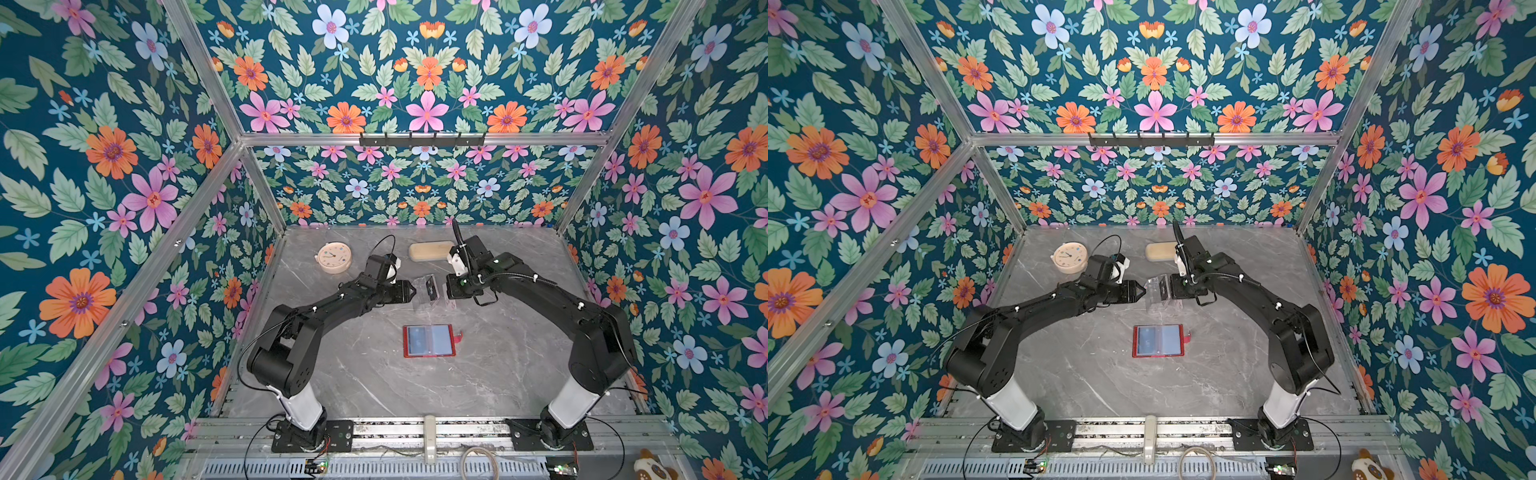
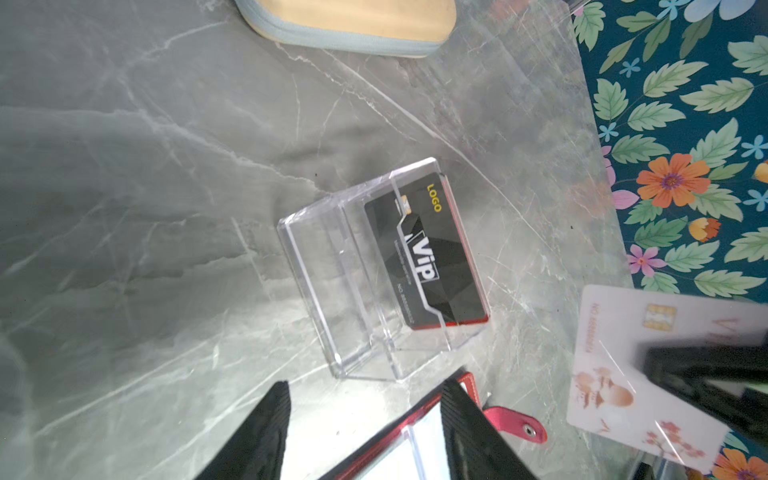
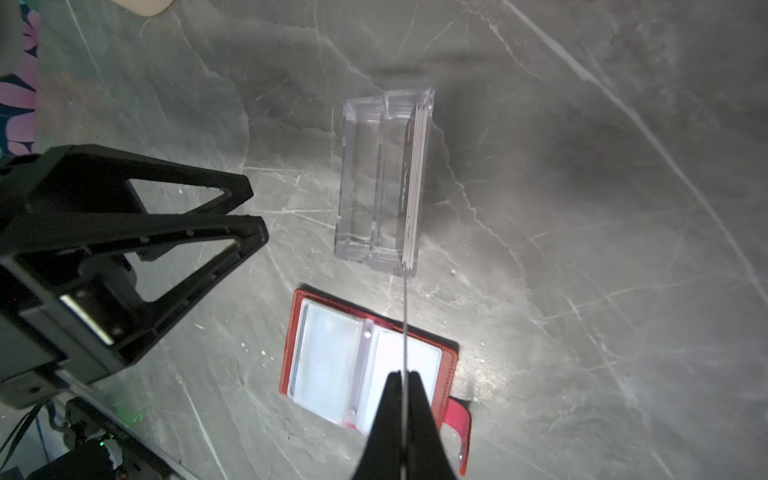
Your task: Put the credit cards into the card holder
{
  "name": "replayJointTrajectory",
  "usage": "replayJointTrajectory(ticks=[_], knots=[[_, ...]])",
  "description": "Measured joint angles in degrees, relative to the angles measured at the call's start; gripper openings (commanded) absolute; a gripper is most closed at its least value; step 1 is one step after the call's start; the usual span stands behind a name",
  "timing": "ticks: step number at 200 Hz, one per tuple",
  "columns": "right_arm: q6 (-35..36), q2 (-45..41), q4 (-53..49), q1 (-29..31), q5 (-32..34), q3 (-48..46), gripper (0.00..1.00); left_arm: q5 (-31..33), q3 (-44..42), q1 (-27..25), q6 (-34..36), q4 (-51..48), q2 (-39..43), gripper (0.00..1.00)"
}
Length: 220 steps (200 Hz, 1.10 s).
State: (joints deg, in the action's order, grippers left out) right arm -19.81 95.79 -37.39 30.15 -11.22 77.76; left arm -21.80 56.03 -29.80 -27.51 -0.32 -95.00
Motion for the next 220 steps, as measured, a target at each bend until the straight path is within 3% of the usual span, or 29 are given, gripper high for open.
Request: replayJointTrajectory(ticks=[43, 103, 220], knots=[[-2.58, -8.09, 7.17, -0.11, -5.75, -13.62, 0.00, 2.19, -9.51, -2.49, -0.90, 0.46, 7.93, 0.60], [-7.45, -12.33, 17.51, 0.07, -12.79, -27.50, 0.00, 4.39, -19.56, -6.12, -4.39, 1.92, 14.69, 0.57], [-13.18, -5.70, 31.56, 1.53, -18.86, -31.87, 0.00, 4.37, -24.52, -9.18, -11.28, 9.29, 10.60, 0.34]])
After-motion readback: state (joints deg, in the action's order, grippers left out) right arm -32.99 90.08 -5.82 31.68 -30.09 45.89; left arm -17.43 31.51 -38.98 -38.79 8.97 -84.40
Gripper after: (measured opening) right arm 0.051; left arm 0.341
